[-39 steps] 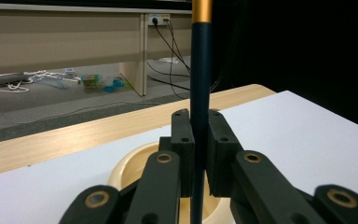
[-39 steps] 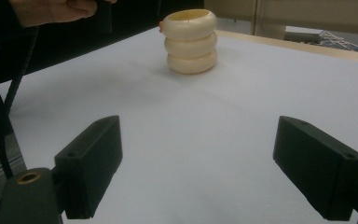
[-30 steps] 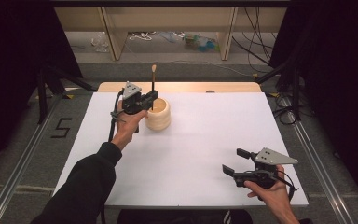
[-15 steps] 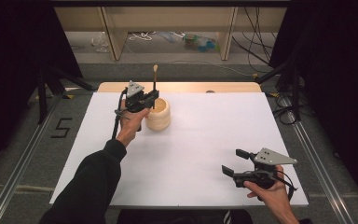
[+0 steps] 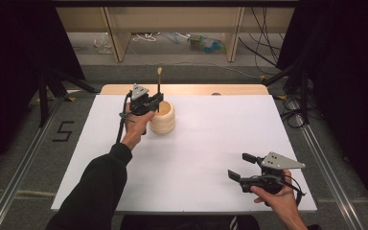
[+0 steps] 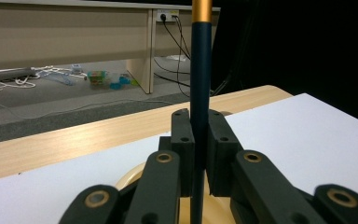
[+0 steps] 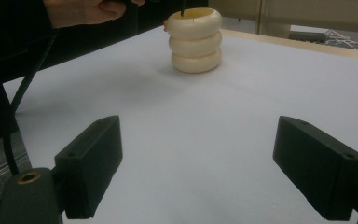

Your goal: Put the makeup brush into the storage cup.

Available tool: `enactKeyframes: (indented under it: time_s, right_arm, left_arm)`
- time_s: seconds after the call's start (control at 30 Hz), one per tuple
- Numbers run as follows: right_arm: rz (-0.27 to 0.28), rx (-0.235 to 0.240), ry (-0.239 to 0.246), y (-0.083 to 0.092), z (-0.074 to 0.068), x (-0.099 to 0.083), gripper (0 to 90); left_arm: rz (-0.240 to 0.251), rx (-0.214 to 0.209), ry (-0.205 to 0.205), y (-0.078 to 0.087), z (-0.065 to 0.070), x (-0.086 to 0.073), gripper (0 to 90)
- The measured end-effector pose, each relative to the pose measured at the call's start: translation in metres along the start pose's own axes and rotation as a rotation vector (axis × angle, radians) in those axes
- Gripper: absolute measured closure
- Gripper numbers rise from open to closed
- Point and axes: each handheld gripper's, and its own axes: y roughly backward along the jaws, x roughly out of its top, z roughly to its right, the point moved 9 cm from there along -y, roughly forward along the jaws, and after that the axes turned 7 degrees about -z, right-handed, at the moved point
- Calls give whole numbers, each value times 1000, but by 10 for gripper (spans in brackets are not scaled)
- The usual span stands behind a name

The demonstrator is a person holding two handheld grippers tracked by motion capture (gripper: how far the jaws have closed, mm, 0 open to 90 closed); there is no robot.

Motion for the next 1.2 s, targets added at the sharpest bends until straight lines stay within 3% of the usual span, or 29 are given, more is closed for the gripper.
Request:
enactKeyframes:
  time_s: [0.07,0.17,0.2,0.27,0.67,0.7,0.73,0.8,0.83,0.87,1.03,1.07,1.13,1.2]
  right_arm:
    - [19,-15,24,0,2,2,166]
    - [-1,-18,25,1,3,0,166]
    - [6,0,1,0,0,0,166]
    - [19,-15,25,0,2,2,166]
    - [17,-12,24,-1,2,2,166]
    - [5,1,4,-1,0,0,166]
    - [18,-13,25,-1,2,2,166]
    - [17,-10,25,-1,2,2,166]
    - [-11,-6,7,1,0,-1,166]
    - [0,6,0,0,-1,0,166]
    - [9,1,16,-1,-1,1,166]
    - [-1,14,-1,-1,-3,0,166]
    - [-39,-4,8,2,-1,-3,166]
    - [-38,-4,9,2,-1,-3,166]
  left_arm:
    - [0,1,5,-1,-1,-1,833]
    - [-4,6,7,-2,-2,-3,833]
    - [-5,6,7,-2,-2,-4,833]
    - [-3,6,9,-3,-2,-5,833]
    - [-16,10,9,-6,-2,-14,833]
    - [-18,10,10,-6,-2,-14,832]
    - [-20,10,10,-6,-2,-15,832]
    - [-21,11,11,-6,-3,-17,832]
    - [-22,12,11,-6,-3,-18,833]
    - [-26,13,13,-6,-4,-20,832]
    - [-36,15,19,-8,-4,-27,832]
    - [-44,15,15,-8,-4,-28,832]
    - [-46,12,12,-8,-2,-29,832]
    - [-48,10,8,-8,0,-29,831]
